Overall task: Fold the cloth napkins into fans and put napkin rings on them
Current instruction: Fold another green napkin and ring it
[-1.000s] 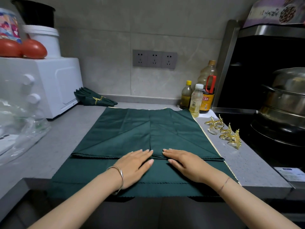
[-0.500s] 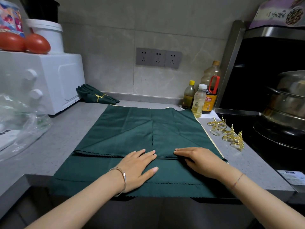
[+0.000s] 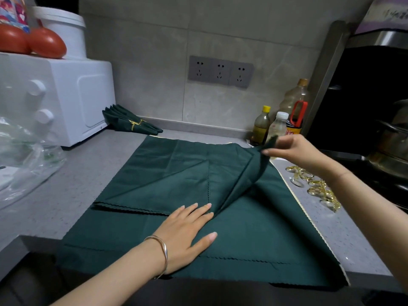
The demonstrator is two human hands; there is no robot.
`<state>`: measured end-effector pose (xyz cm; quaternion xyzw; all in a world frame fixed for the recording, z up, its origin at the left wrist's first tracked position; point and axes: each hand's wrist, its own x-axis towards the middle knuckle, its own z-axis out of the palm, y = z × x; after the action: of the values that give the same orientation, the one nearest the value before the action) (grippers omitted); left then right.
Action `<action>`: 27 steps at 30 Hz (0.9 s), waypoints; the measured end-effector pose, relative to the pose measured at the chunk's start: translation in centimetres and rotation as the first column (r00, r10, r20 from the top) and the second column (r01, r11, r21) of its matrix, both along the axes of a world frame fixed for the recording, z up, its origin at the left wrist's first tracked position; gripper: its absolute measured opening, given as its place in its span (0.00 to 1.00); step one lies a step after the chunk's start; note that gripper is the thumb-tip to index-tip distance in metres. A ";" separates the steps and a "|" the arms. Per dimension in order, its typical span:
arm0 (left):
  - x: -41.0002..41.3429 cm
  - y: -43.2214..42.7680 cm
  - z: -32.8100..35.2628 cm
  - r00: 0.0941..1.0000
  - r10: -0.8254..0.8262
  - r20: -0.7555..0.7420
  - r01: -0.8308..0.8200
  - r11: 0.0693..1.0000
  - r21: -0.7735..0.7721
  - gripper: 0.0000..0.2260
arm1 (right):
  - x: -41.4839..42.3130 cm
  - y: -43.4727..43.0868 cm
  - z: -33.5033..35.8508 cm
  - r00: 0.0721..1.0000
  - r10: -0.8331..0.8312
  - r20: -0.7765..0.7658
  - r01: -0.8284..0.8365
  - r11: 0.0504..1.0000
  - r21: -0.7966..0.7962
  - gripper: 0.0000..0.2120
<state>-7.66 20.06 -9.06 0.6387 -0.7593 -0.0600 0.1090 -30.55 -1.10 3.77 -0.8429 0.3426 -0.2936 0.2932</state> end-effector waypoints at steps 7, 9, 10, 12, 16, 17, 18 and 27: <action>-0.3 -0.1 -0.2 0.996 0.025 -0.085 -0.028 0.999 -0.033 0.41 | 10.1 -4.8 -4.9 0.980 0.012 0.199 -0.056 0.975 0.213 0.08; -0.4 -0.2 -0.2 0.995 0.023 -0.095 -0.027 0.999 -0.032 0.41 | 11.5 -5.8 -7.1 0.982 -0.019 0.185 -0.031 0.964 0.264 0.08; -0.4 -0.3 -0.1 0.996 0.021 -0.090 -0.024 0.999 -0.033 0.42 | 12.0 -6.1 -8.0 0.981 -0.029 0.189 -0.026 0.959 0.283 0.06; -0.4 -0.4 -0.4 0.996 0.036 -0.088 -0.038 0.999 -0.025 0.41 | 12.7 -6.5 -9.6 0.977 -0.057 0.207 -0.009 0.953 0.303 0.05; -0.3 -0.6 -1.0 0.999 0.038 -0.025 -0.038 0.999 0.002 0.27 | 13.2 -7.3 -11.9 0.973 -0.113 0.203 0.060 0.966 0.250 0.06; -0.4 -0.7 -0.5 0.998 0.052 -0.020 -0.052 0.999 -0.004 0.27 | 13.3 -7.4 -12.3 0.974 -0.121 0.192 0.075 0.971 0.229 0.07; -0.4 -0.8 -0.7 0.998 0.058 -0.033 -0.060 0.997 -0.050 0.30 | 13.3 -7.5 -12.7 0.975 -0.126 0.183 0.087 0.974 0.208 0.07; -0.6 -0.9 -0.5 0.997 0.036 -0.070 -0.036 0.999 0.005 0.44 | 13.8 -8.1 -13.7 0.981 -0.185 0.054 0.182 0.981 0.064 0.10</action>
<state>-8.28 19.19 -9.54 0.6500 -0.7433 -0.0817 0.1353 -16.74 -9.23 -9.98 -0.7897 0.4185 -0.3341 0.2995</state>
